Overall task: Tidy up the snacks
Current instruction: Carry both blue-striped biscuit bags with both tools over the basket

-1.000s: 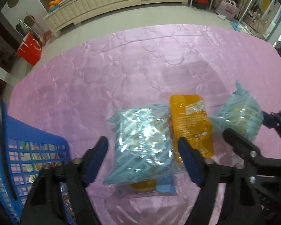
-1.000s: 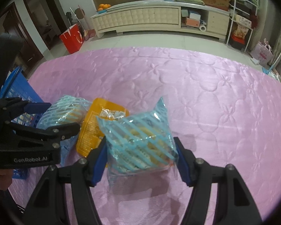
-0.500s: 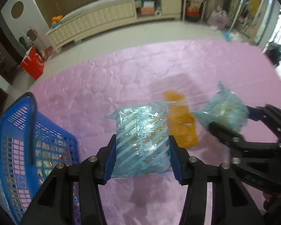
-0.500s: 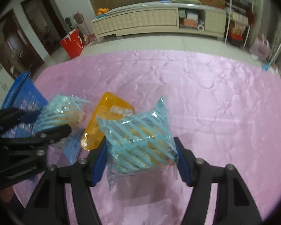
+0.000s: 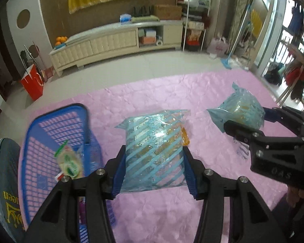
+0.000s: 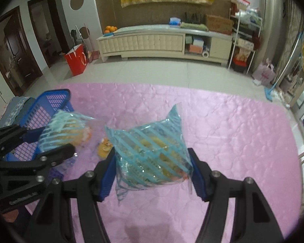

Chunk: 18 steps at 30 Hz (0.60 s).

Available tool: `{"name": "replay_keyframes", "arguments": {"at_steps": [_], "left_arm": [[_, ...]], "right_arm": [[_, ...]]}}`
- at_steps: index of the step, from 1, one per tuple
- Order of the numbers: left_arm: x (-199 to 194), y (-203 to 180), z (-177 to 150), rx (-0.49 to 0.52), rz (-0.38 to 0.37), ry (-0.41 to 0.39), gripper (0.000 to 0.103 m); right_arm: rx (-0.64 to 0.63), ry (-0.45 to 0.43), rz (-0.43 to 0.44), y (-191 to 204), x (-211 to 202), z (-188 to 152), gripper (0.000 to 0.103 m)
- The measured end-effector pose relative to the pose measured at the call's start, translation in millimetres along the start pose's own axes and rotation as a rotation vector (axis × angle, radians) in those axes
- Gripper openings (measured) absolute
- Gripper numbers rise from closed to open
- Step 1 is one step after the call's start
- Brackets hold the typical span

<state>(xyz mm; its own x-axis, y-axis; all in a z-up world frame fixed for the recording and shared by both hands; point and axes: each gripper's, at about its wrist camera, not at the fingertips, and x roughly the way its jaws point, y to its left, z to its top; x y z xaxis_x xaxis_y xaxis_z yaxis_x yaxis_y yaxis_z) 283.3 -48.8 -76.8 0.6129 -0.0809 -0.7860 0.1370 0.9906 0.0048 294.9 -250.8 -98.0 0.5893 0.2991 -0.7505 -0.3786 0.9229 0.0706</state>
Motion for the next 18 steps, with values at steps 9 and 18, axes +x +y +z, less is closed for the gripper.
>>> {"name": "replay_keyframes", "arguments": {"at_steps": [9, 18], "left_arm": [[-77.4, 62.4, -17.0, -0.067, 0.018, -0.118, 0.049], [-115.9, 118.4, -50.9, -0.139, 0.063, -0.157, 0.049]], "right_arm": [[-0.085, -0.088, 0.032, 61.4, -47.4, 17.1, 0.069], [-0.192, -0.11, 0.137, 135.5, -52.7, 25.5, 0.069]]}}
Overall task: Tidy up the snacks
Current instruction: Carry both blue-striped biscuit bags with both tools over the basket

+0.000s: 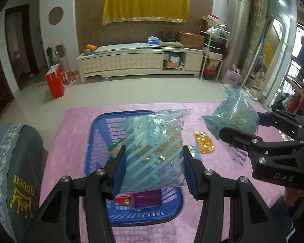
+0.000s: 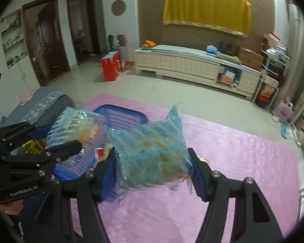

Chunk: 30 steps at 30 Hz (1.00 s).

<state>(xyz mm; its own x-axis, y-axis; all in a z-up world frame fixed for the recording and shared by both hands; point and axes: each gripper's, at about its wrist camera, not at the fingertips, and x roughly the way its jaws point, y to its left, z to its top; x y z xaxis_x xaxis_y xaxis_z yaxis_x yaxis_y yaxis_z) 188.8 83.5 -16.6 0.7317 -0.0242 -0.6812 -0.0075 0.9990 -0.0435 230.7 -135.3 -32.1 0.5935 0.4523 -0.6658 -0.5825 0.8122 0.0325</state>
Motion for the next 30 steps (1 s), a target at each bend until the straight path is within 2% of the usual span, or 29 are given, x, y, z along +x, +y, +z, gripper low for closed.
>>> {"name": "replay_keyframes", "arguments": {"at_steps": [8, 14, 20, 26, 30], "left_arm": [[-9.0, 47.7, -17.7, -0.052, 0.054, 0.015, 0.049], [-2.6, 73.9, -31.5, -0.08, 0.047, 0.037, 0.049], [20.2, 74.4, -49.8, -0.07, 0.014, 0.09, 0.05], [37.3, 78.1, -60.6, -0.074, -0.029, 0.126, 0.05], [40.8, 75.9, -62.9, -0.059, -0.013, 0.133, 0.05]], "right_arm": [[-0.067, 0.037, 0.067, 47.6, 30.2, 6.5, 0.069], [-0.097, 0.093, 0.082, 74.3, 59.4, 2.0, 0.069], [-0.109, 0.168, 0.072, 89.5, 83.2, -10.1, 0.069], [-0.135, 0.211, 0.052, 95.4, 88.3, -24.3, 0.069], [-0.13, 0.228, 0.049, 97.3, 90.5, -28.5, 0.069]]}}
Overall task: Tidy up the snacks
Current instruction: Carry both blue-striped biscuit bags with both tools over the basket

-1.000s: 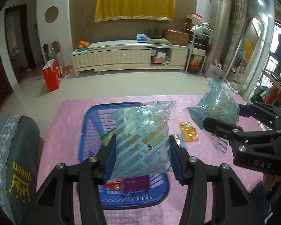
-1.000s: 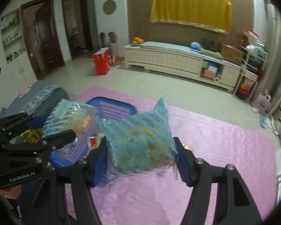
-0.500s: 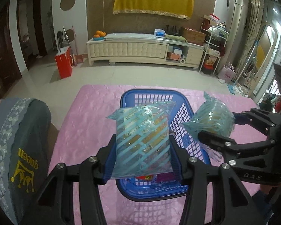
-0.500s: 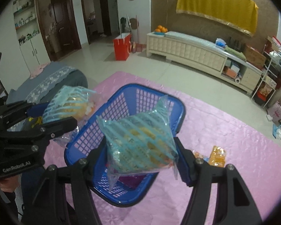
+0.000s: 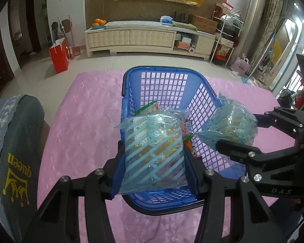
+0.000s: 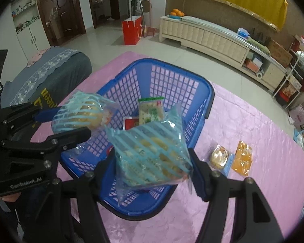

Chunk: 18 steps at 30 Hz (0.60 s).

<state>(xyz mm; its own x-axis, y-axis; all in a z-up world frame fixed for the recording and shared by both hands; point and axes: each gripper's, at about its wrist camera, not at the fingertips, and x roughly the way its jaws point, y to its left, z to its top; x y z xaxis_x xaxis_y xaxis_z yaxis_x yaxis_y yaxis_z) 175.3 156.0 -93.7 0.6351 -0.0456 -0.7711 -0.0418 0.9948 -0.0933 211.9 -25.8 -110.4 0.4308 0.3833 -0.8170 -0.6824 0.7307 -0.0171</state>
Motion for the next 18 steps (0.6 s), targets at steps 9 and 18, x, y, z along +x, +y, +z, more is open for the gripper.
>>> {"name": "replay_keyframes", "arguments": {"at_steps": [9, 18], "left_arm": [[0.3, 1.2, 0.2, 0.014, 0.003, 0.007, 0.051], [5.4, -5.9, 1.3, 0.067, 0.007, 0.023, 0.052]], "right_arm": [[-0.003, 0.019, -0.007, 6.2, 5.5, -1.7, 0.069], [-0.005, 0.014, 0.006, 3.9, 4.8, -5.1, 0.07]]}}
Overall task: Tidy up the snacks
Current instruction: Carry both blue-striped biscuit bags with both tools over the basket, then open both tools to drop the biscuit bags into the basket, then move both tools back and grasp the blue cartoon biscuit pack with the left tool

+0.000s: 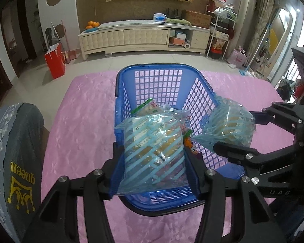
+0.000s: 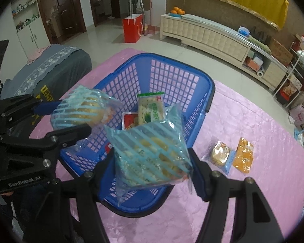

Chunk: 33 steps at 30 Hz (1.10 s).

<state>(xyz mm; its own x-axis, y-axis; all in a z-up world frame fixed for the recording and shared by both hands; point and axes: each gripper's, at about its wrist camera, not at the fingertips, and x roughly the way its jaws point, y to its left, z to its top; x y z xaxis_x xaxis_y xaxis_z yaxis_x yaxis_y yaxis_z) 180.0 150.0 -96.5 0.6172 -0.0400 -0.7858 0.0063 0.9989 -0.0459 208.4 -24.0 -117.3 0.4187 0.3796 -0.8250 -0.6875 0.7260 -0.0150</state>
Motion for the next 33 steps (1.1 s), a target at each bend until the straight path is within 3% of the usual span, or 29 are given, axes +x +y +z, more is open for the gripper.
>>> {"name": "replay_keyframes", "arguments": {"at_steps": [5, 7, 9, 20, 33], "left_arm": [[-4.5, 1.5, 0.6, -0.019, 0.01, -0.022, 0.068], [-7.4, 2.4, 0.7, -0.024, 0.005, -0.026, 0.074], [-11.6, 2.1, 1.2, -0.025, 0.014, -0.032, 0.074], [-36.0, -34.3, 11.4, 0.015, 0.071, -0.068, 0.076], [-39.4, -133.5, 39.2, 0.117, 0.008, -0.112, 0.076]], "right_arm": [[-0.001, 0.016, 0.014, -1.1, 1.9, -2.9, 0.076], [-0.014, 0.01, 0.019, -1.8, -1.2, -5.0, 0.084], [-0.018, -0.008, -0.001, -3.2, -6.1, -7.4, 0.089], [0.084, -0.093, -0.016, -53.8, -53.9, -24.3, 0.089], [0.233, -0.132, -0.071, -136.5, -86.0, -59.7, 0.089]]}}
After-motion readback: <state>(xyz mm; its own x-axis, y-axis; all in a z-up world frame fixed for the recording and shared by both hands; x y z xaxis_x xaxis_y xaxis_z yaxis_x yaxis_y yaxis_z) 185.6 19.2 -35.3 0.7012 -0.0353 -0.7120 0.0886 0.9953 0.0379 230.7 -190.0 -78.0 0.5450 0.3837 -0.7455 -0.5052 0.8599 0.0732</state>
